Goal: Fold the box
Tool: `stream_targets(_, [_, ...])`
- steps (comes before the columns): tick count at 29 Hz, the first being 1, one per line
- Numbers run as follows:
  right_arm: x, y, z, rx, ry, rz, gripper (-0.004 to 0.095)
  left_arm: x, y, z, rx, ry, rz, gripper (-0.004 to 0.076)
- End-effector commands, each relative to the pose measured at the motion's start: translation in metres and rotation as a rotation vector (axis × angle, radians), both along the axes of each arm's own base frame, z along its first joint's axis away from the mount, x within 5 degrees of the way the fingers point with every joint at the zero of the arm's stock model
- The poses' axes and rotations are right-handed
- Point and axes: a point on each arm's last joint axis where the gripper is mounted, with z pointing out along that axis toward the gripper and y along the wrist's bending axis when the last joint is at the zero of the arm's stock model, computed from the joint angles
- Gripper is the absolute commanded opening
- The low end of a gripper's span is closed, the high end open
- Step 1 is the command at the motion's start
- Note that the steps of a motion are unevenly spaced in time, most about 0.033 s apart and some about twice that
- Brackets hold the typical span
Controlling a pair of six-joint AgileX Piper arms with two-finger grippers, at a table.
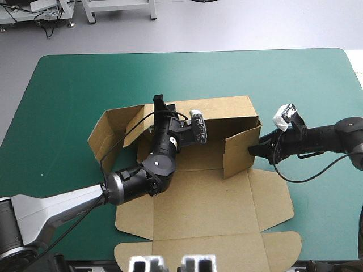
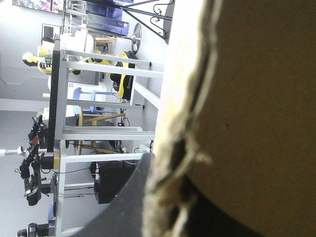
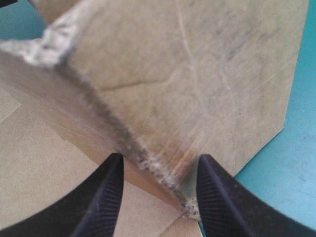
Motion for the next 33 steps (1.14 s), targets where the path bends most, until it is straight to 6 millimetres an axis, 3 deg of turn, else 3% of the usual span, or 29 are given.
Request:
stream_targets(1, [-0.001,0.006,0.020,0.064,-0.068,-0.012,0.0441,-0.005,0.004,0.021,-0.065,-0.041,0.014,-0.0011])
stream_targets(11, [0.014,0.005,0.029,0.119,-0.205,-0.129,0.0424,-0.005,0.004,0.021,-0.065,-0.041,0.014,-0.0011])
stream_targets(18, [0.016,0.004,0.029,0.111,-0.239,-0.132,0.0139,-0.005,0.003,0.021,-0.069,-0.037,0.003,-0.0011])
stream_targets(23, [0.018,0.004,0.031,0.133,-0.254,-0.160,0.0000,-0.006,0.000,0.020,-0.080,-0.026,-0.034,-0.0011])
stream_targets(33, [0.019,0.004,0.034,0.168,-0.250,-0.183,-0.0009,-0.006,-0.001,0.020,-0.086,-0.026,-0.040,-0.0009])
